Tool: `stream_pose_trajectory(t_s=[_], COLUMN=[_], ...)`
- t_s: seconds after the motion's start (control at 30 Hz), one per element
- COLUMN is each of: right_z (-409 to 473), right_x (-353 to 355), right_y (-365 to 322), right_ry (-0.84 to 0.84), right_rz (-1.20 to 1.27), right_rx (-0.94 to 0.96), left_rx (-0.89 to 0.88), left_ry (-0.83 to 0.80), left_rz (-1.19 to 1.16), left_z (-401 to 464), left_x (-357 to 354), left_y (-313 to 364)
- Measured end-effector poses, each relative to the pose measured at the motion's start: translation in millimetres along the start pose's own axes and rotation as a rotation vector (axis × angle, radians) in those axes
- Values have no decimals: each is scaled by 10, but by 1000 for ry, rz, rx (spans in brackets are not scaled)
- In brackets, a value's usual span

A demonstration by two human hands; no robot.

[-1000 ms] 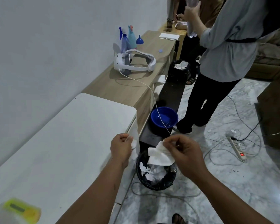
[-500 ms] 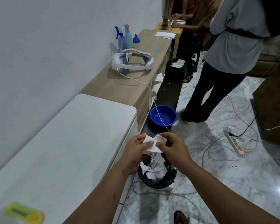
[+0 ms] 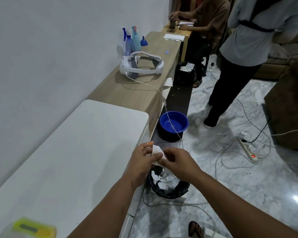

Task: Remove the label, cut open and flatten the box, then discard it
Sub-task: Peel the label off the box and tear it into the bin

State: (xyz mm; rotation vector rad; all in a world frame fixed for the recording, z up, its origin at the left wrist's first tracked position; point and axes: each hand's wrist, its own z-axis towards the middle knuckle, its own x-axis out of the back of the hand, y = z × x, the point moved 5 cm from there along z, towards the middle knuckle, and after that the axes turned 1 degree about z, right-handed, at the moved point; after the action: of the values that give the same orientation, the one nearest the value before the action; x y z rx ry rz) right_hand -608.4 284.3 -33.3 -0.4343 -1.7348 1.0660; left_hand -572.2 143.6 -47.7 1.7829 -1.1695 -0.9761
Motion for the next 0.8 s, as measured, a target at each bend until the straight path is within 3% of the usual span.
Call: stream_pose_trajectory(t_s=[0.1, 0.3, 0.5, 0.67, 0.8], right_z=[17, -22, -17, 62, 123], right_x=[-38, -122, -236, -178, -108], right_y=[46, 211, 378, 581, 820], right_ry=[37, 42, -74, -59, -42], right_rz=[45, 31, -42, 84, 31], right_rx=[-60, -153, -147, -229, -285], left_rx=[-13, -233, -247, -156, -88], left_ry=[-44, 19, -63, 69, 120], left_rz=[37, 590, 655, 625, 630], left_z=[-13, -33, 48, 244, 416], left_x=[54, 130, 70, 62, 28], left_y=[-19, 50, -104, -300, -479])
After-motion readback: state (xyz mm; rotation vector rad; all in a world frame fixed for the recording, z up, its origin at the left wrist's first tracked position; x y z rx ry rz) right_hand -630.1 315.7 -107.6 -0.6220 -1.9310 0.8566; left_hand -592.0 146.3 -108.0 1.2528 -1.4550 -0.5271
